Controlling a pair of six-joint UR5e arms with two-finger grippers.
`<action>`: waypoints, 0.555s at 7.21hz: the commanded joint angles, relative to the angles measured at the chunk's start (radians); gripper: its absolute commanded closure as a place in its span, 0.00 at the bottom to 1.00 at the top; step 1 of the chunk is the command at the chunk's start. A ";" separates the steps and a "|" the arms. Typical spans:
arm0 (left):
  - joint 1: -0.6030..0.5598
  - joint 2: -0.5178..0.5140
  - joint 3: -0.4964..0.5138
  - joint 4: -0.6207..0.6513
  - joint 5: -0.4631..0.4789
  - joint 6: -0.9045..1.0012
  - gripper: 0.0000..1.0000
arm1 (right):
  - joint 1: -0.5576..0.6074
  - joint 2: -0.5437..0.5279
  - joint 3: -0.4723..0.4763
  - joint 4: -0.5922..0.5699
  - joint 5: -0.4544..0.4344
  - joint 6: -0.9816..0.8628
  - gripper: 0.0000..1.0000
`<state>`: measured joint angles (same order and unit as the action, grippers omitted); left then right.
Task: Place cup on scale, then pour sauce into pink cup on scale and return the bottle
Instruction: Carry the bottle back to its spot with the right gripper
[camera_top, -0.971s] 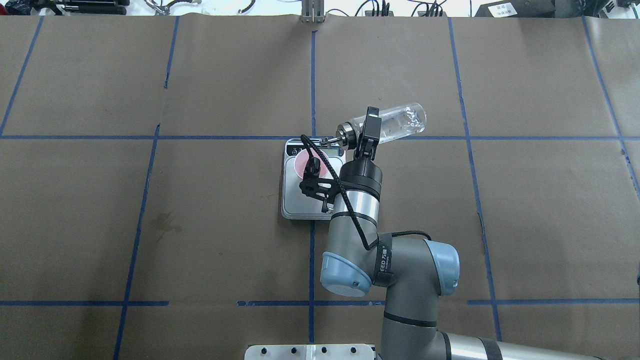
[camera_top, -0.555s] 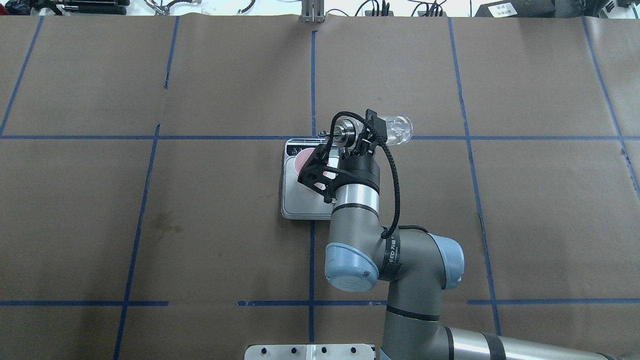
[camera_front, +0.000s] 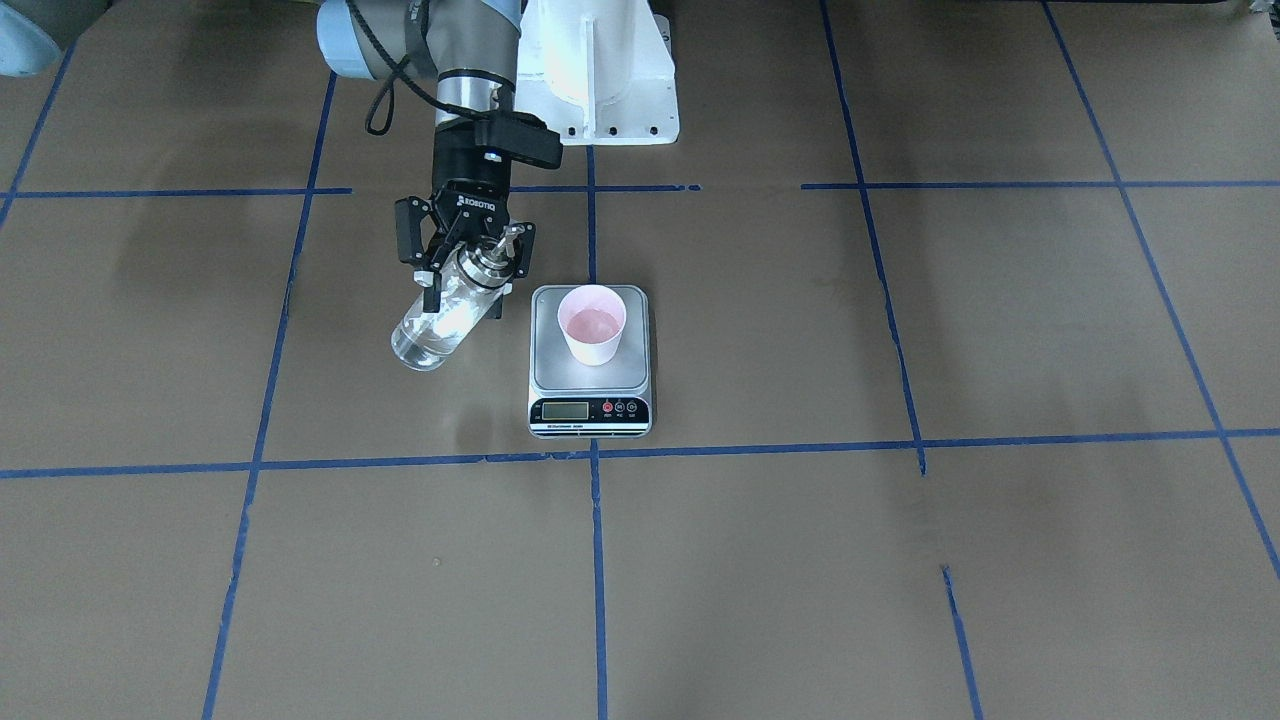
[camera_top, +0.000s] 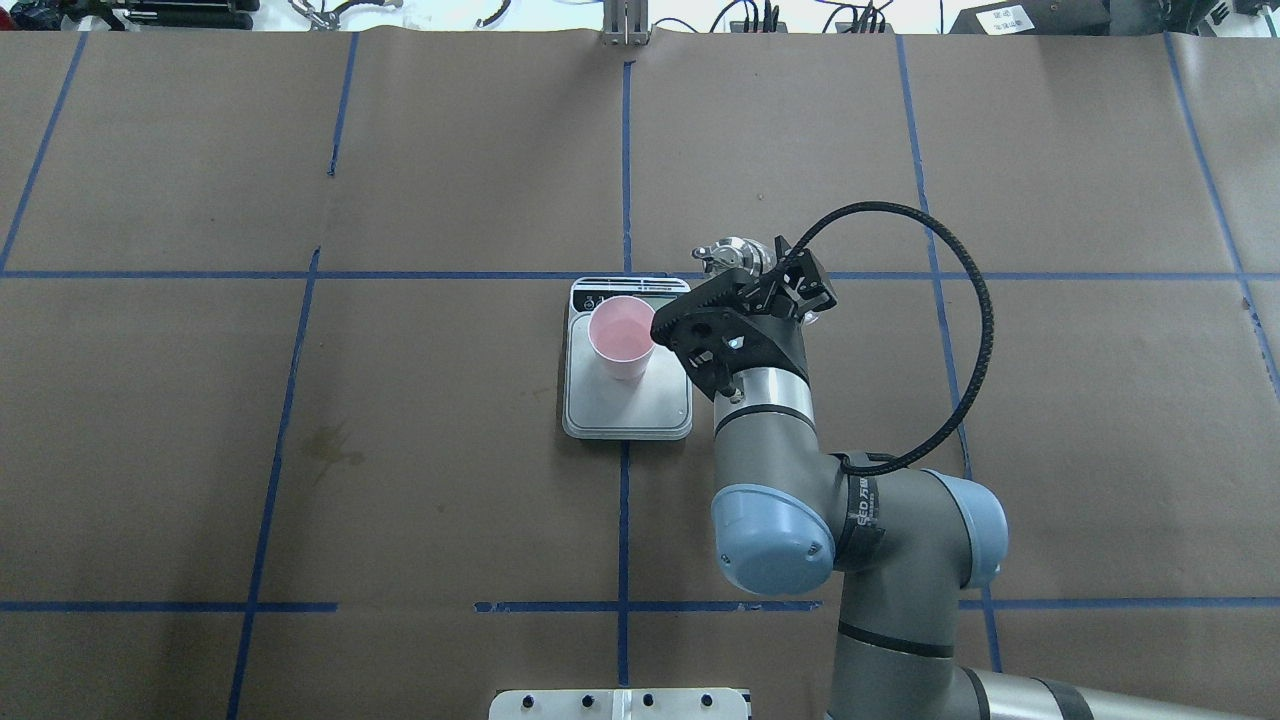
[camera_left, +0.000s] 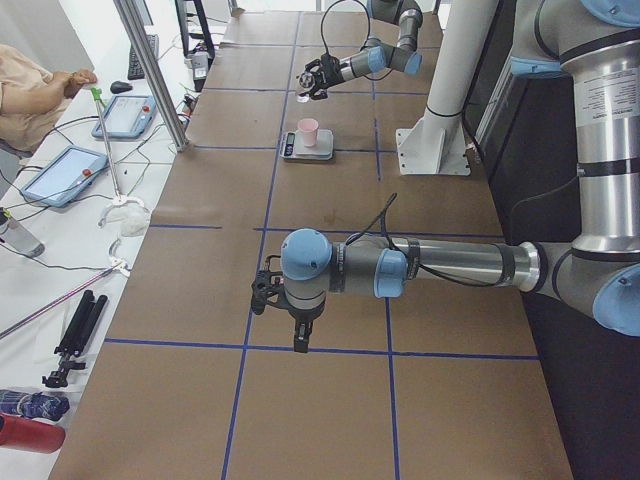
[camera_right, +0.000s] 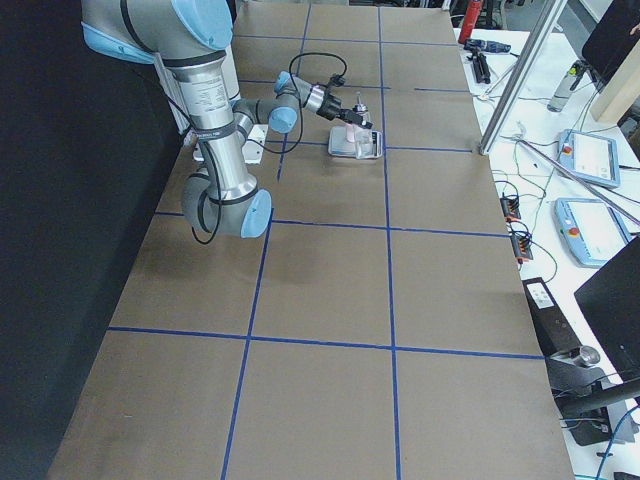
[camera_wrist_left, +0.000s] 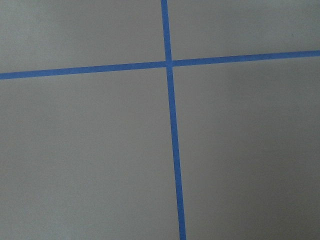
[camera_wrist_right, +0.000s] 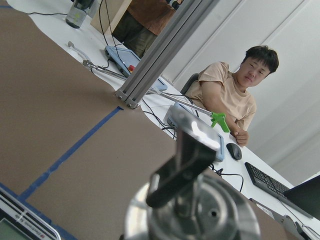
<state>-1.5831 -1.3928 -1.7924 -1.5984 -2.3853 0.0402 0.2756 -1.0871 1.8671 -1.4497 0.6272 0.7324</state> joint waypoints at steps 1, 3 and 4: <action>0.000 0.000 -0.001 0.000 0.000 0.001 0.00 | 0.028 -0.016 0.036 0.000 0.057 0.179 1.00; 0.000 0.000 0.001 -0.002 0.000 0.001 0.00 | 0.043 -0.020 0.068 0.000 0.156 0.390 1.00; 0.000 0.000 -0.001 -0.002 0.000 0.001 0.00 | 0.063 -0.054 0.096 0.000 0.213 0.509 1.00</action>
<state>-1.5831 -1.3928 -1.7927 -1.5997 -2.3853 0.0414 0.3187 -1.1128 1.9314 -1.4496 0.7704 1.0982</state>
